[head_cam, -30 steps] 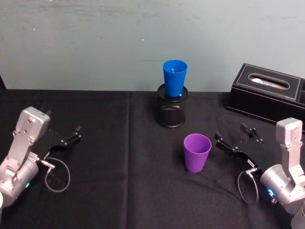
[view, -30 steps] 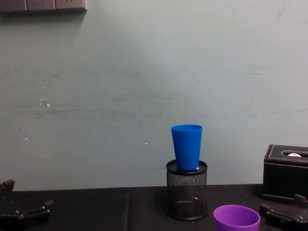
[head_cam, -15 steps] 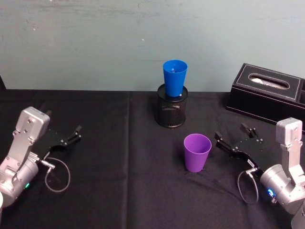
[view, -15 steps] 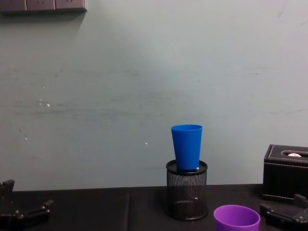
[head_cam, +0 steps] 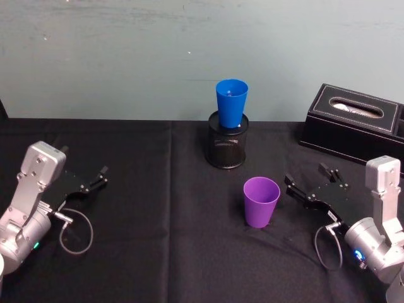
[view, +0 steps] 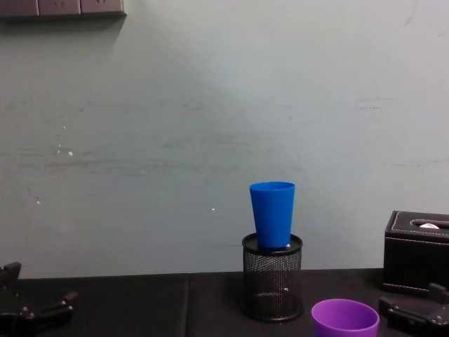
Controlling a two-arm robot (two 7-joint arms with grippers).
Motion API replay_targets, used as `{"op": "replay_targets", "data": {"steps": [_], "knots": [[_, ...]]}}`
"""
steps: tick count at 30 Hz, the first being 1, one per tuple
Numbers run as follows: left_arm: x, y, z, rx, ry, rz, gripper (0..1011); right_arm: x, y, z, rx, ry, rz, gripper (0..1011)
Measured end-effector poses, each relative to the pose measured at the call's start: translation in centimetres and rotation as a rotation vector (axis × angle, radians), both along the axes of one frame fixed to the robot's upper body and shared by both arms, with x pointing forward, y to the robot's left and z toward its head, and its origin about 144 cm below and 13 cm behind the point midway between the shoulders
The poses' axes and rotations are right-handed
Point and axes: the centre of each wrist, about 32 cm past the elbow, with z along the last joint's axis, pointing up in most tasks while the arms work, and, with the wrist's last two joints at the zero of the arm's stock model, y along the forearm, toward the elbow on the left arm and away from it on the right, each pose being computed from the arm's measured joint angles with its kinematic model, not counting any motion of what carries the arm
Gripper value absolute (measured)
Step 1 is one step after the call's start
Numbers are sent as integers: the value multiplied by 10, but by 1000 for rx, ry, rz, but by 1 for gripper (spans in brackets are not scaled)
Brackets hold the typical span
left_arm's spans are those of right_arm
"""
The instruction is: Pick up one cup with a gripper and tap it against the other cup.
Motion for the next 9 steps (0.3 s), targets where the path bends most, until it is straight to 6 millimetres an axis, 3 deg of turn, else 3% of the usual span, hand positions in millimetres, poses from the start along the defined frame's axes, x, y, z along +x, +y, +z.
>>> {"op": "replay_targets", "data": {"steps": [9], "knots": [[0, 0, 0, 0, 0, 0, 1011, 0, 0, 0, 0, 0, 0, 1003]]}}
